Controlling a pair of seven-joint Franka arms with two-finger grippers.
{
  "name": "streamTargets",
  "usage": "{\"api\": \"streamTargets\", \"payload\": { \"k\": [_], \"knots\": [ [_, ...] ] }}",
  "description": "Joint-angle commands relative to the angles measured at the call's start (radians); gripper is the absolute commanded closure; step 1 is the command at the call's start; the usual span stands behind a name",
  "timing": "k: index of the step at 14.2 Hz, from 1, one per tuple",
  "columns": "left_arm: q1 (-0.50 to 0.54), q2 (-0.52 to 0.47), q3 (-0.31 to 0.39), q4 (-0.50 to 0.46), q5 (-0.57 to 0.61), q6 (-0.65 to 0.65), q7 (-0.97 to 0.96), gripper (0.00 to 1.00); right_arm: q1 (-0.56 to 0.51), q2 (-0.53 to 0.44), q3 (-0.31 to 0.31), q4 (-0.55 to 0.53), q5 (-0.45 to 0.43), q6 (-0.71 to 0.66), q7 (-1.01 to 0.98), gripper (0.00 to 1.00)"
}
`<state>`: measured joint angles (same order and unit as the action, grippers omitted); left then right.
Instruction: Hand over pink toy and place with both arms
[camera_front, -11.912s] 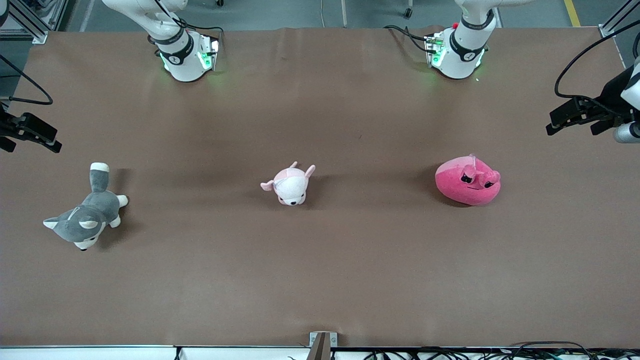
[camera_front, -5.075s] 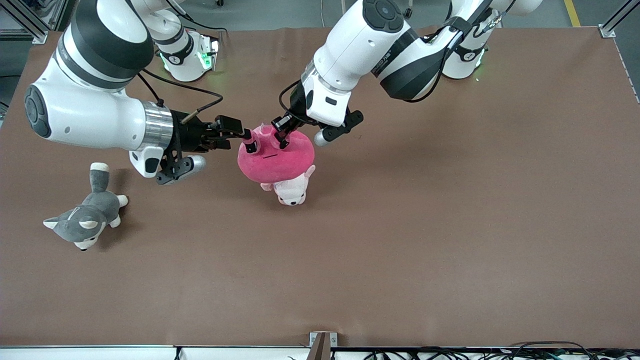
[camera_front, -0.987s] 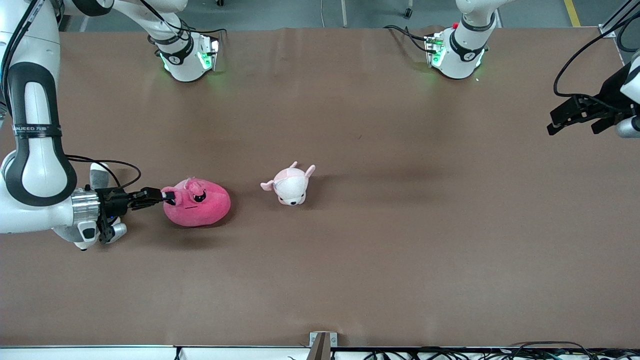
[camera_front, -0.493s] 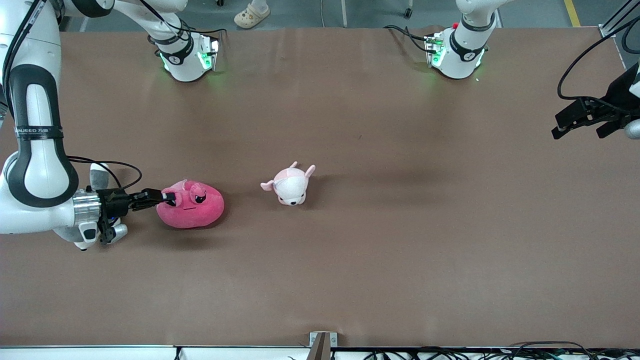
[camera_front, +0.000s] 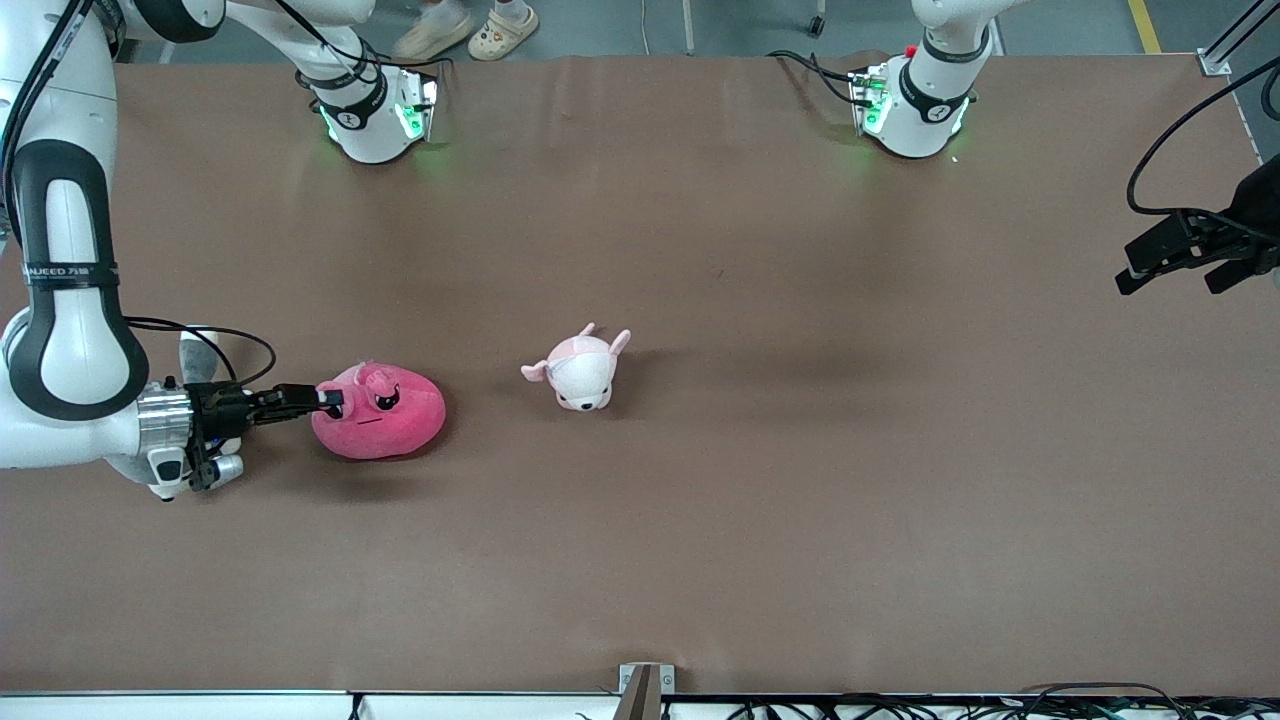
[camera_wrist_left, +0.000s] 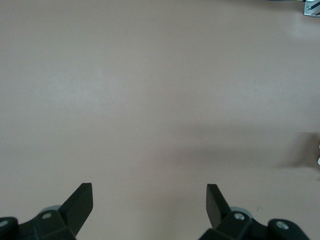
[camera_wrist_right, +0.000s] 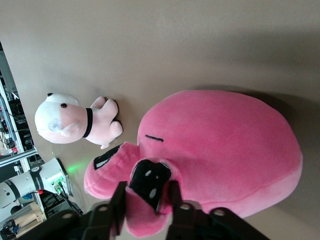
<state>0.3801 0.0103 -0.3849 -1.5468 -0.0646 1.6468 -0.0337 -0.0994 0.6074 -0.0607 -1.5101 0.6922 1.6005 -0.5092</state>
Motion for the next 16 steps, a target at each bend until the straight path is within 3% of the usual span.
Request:
{"api": "streamTargets", "payload": {
  "k": [1, 4, 10, 12, 14, 16],
  "knots": [
    [0.009, 0.005, -0.002, 0.02, -0.001, -0.013, 0.009, 0.0, 0.0, -0.014, -0.014, 0.076, -0.054, -0.016, 0.073, 0.0],
    [0.009, 0.005, -0.002, 0.022, -0.001, -0.013, 0.008, 0.0, 0.006, -0.138, -0.011, 0.099, -0.242, -0.016, 0.167, 0.0],
    [-0.021, 0.011, 0.015, 0.019, -0.001, -0.013, 0.006, 0.0, -0.003, -0.311, -0.024, 0.097, -0.353, -0.02, 0.277, 0.0],
    [-0.126, 0.013, 0.123, 0.019, -0.001, -0.013, 0.006, 0.0, 0.004, -0.348, -0.024, 0.097, -0.365, -0.054, 0.391, 0.0],
    [-0.243, 0.011, 0.245, 0.02, -0.001, -0.013, 0.006, 0.0, 0.056, -0.4, -0.016, 0.097, -0.501, -0.06, 0.548, 0.0],
    [-0.294, 0.011, 0.294, 0.02, -0.001, -0.013, 0.006, 0.0, 0.092, -0.413, -0.014, 0.103, -0.632, -0.057, 0.555, 0.0]
  ]
}}
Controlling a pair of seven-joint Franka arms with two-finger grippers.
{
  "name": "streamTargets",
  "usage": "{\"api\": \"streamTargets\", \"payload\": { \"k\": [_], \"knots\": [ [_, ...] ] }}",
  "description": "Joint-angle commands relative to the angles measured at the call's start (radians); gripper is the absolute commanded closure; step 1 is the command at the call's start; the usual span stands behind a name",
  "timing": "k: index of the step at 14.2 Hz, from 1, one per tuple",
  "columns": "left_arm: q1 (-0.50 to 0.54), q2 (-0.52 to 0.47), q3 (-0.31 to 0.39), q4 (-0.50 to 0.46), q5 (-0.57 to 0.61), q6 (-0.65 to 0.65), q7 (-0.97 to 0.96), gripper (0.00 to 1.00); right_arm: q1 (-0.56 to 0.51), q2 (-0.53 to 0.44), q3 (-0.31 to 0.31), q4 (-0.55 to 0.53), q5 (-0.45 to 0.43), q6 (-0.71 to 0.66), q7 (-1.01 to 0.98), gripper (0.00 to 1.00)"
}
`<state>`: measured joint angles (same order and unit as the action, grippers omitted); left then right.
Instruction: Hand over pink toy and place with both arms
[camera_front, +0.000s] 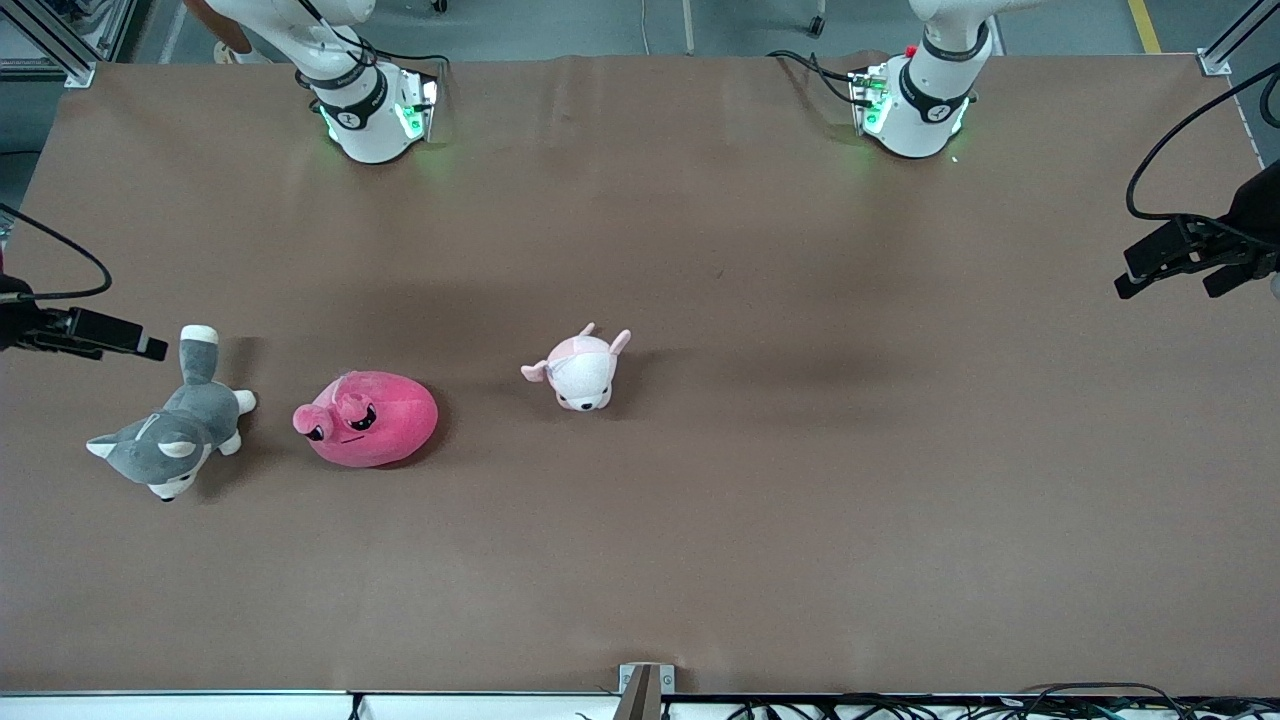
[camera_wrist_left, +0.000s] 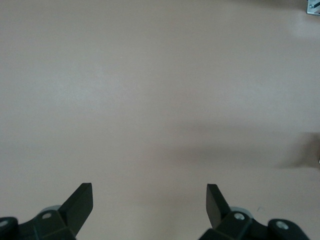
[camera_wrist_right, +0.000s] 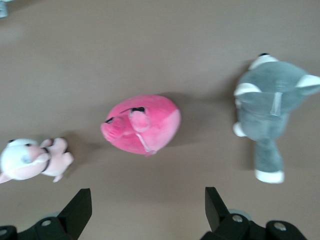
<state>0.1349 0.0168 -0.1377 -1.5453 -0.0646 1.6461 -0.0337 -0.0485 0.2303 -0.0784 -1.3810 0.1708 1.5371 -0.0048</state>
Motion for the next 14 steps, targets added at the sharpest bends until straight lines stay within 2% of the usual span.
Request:
{"api": "streamTargets", "payload": {
  "k": [1, 2, 6, 7, 9, 11, 14],
  "knots": [
    [-0.063, 0.005, 0.061, 0.019, -0.001, -0.012, 0.006, 0.0, 0.048, -0.029, 0.002, 0.009, -0.154, 0.012, 0.052, 0.0],
    [-0.081, 0.005, 0.075, 0.019, -0.001, -0.012, 0.006, 0.0, 0.045, -0.028, 0.0, 0.052, -0.165, 0.011, 0.066, 0.0],
    [-0.097, 0.005, 0.089, 0.019, -0.001, -0.012, 0.005, 0.0, 0.012, -0.037, -0.001, 0.054, -0.145, 0.009, 0.068, 0.0],
    [-0.098, 0.005, 0.089, 0.019, -0.001, -0.012, 0.005, 0.0, 0.0, -0.045, 0.006, 0.053, -0.145, 0.014, 0.068, 0.0],
    [-0.124, 0.005, 0.111, 0.019, -0.001, -0.014, 0.005, 0.0, -0.068, -0.068, 0.075, 0.034, -0.145, 0.014, 0.063, 0.0],
    [-0.158, 0.005, 0.151, 0.019, -0.001, -0.012, 0.006, 0.0, -0.074, -0.088, 0.083, 0.007, -0.146, 0.011, 0.057, 0.0],
    [-0.158, 0.003, 0.153, 0.019, -0.001, -0.014, 0.005, 0.0, -0.077, -0.092, 0.085, -0.006, -0.146, 0.005, 0.051, 0.0]
  ]
}}
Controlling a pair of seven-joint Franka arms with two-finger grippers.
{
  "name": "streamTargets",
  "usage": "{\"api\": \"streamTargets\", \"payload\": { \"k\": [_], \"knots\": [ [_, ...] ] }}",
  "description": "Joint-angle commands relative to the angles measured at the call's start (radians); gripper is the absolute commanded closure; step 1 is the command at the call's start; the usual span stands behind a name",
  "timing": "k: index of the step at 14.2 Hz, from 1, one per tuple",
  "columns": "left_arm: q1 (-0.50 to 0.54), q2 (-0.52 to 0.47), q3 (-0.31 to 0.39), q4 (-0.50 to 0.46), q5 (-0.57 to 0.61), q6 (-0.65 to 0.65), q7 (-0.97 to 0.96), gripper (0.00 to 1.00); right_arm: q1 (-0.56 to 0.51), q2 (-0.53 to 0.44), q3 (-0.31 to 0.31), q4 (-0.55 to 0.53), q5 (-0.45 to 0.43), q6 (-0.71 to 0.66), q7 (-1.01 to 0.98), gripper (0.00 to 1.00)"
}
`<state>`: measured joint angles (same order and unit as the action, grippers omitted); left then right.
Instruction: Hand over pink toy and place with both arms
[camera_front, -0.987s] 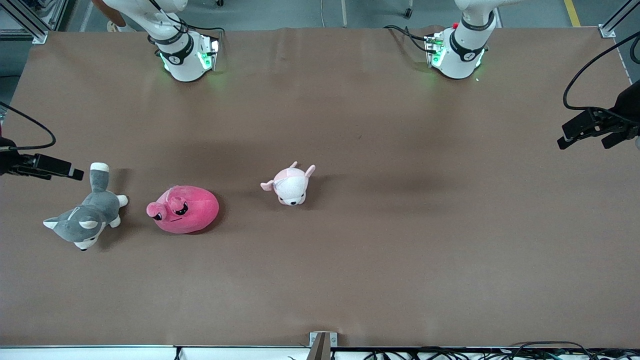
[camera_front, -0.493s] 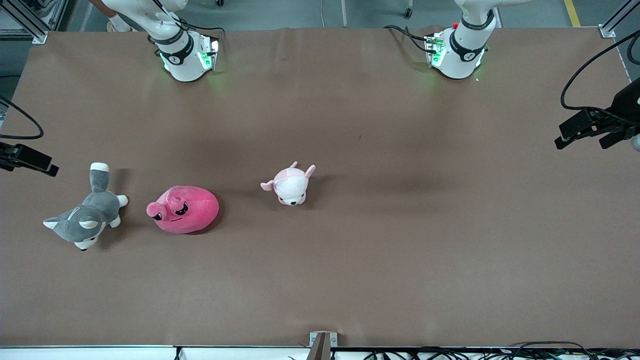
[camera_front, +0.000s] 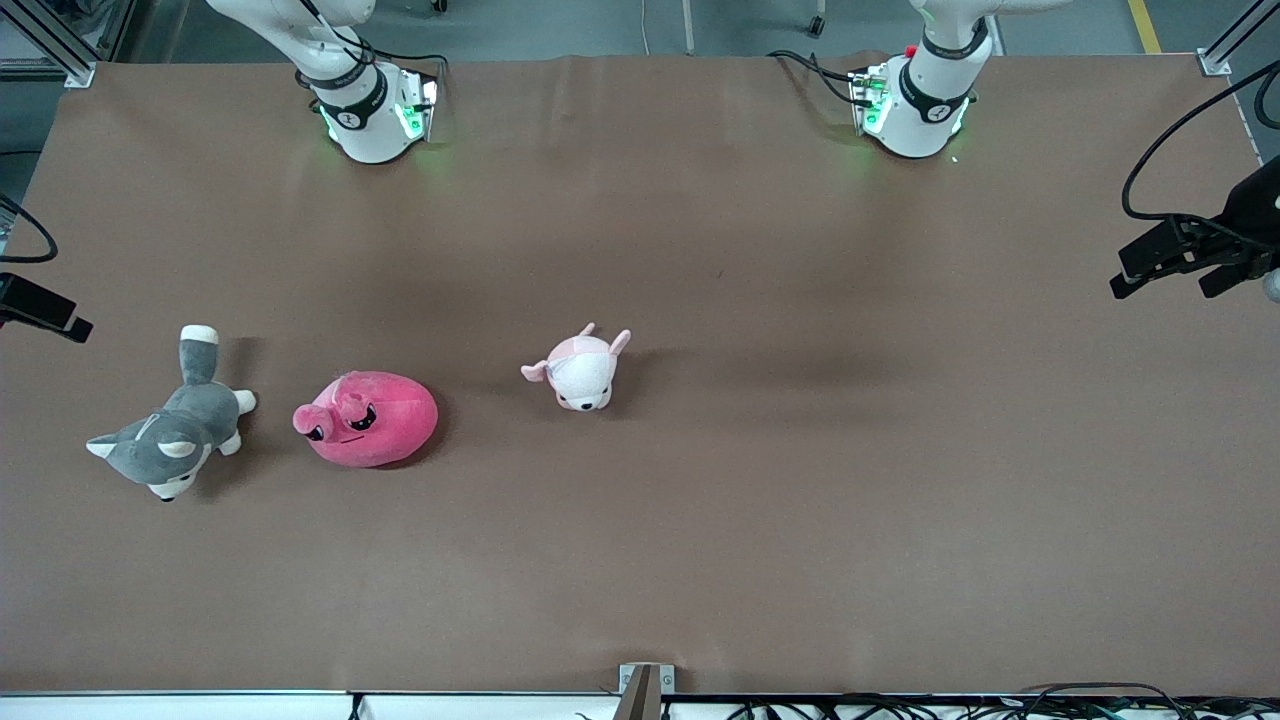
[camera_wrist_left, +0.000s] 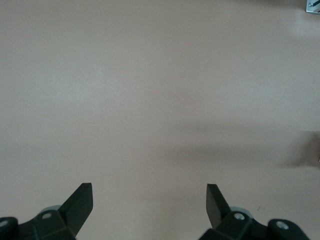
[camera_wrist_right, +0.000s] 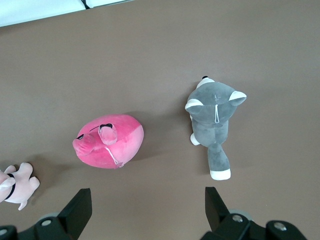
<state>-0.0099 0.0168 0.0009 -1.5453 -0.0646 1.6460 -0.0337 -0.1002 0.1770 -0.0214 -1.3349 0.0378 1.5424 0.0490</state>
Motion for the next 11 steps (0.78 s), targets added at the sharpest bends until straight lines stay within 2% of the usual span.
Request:
{"api": "streamTargets", "payload": {
  "k": [1, 6, 11],
  "knots": [
    [-0.007, 0.002, 0.011, 0.02, -0.001, -0.012, 0.006, 0.0, -0.024, -0.045, 0.029, -0.062, -0.013, -0.002, -0.005, 0.0],
    [-0.004, 0.002, 0.01, 0.019, -0.001, -0.014, 0.011, 0.0, -0.012, -0.195, 0.032, -0.286, -0.027, 0.117, -0.058, 0.0],
    [-0.001, 0.003, 0.013, 0.019, -0.001, -0.012, 0.017, 0.0, -0.012, -0.211, 0.032, -0.306, -0.027, 0.122, -0.057, 0.0]
  ]
}}
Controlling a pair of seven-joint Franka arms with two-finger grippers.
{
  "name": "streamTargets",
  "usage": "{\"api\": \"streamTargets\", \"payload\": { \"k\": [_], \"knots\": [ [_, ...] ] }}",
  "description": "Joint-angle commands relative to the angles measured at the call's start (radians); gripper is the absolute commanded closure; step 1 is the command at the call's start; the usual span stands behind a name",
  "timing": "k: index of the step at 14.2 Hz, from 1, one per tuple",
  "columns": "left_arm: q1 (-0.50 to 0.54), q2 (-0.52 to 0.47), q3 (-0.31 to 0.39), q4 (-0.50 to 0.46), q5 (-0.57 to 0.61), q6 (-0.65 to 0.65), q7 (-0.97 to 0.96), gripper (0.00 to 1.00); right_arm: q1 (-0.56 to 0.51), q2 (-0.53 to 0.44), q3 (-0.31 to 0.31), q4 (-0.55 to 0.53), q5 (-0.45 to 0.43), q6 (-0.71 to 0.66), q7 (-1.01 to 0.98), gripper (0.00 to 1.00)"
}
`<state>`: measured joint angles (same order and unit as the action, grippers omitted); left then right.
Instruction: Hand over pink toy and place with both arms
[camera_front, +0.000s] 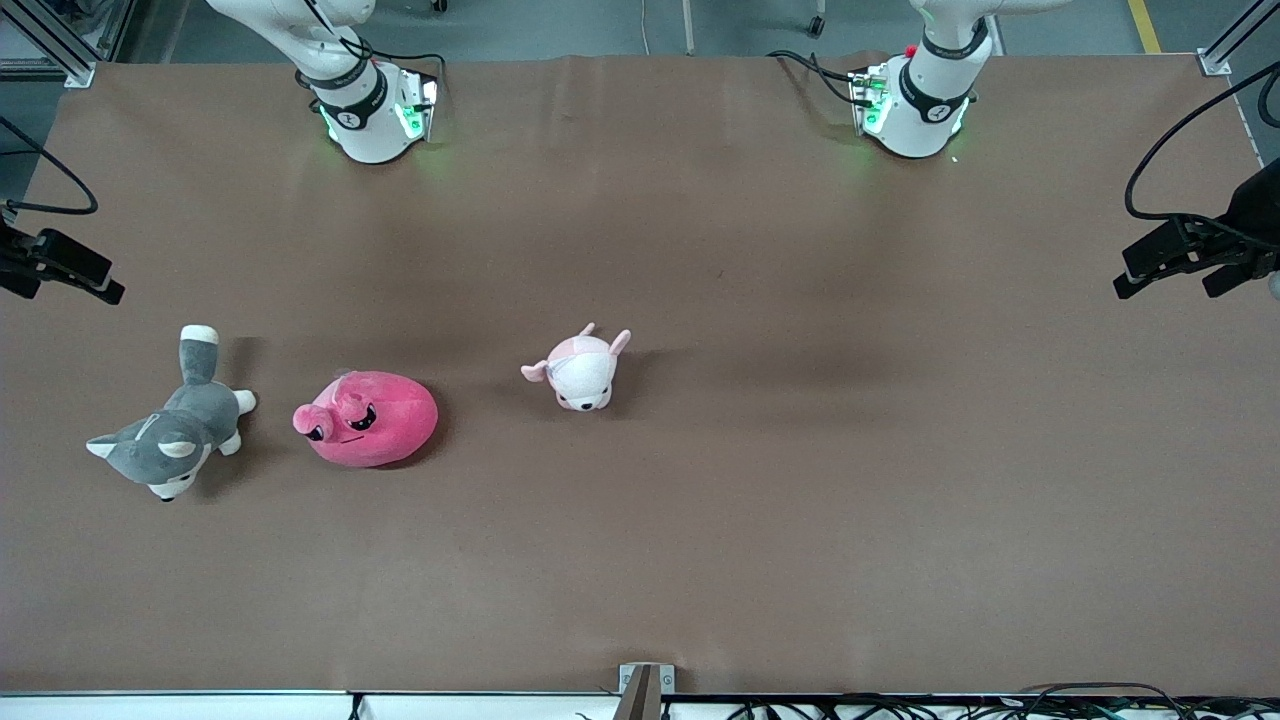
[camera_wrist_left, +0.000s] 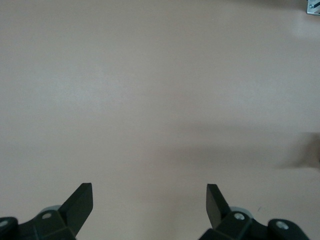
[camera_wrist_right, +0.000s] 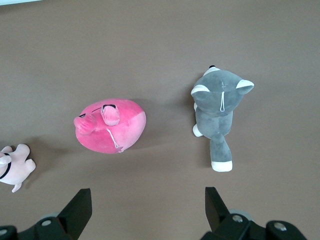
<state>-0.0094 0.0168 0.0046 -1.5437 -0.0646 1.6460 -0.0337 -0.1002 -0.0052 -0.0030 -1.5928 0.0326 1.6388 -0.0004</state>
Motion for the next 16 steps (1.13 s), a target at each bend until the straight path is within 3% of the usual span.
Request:
{"api": "streamTargets", "payload": {
  "k": [1, 4, 16],
  "knots": [
    [-0.001, 0.003, 0.009, 0.017, 0.002, -0.012, 0.018, 0.0, -0.01, -0.032, 0.015, -0.065, -0.022, 0.041, -0.007, 0.0],
    [-0.004, 0.003, 0.005, 0.019, 0.058, -0.002, 0.031, 0.0, -0.01, -0.041, 0.014, -0.095, -0.022, 0.049, -0.01, 0.0],
    [-0.004, 0.003, 0.002, 0.017, 0.057, -0.002, 0.029, 0.0, 0.016, -0.033, 0.014, -0.084, -0.051, 0.05, -0.013, 0.0]
  ]
}}
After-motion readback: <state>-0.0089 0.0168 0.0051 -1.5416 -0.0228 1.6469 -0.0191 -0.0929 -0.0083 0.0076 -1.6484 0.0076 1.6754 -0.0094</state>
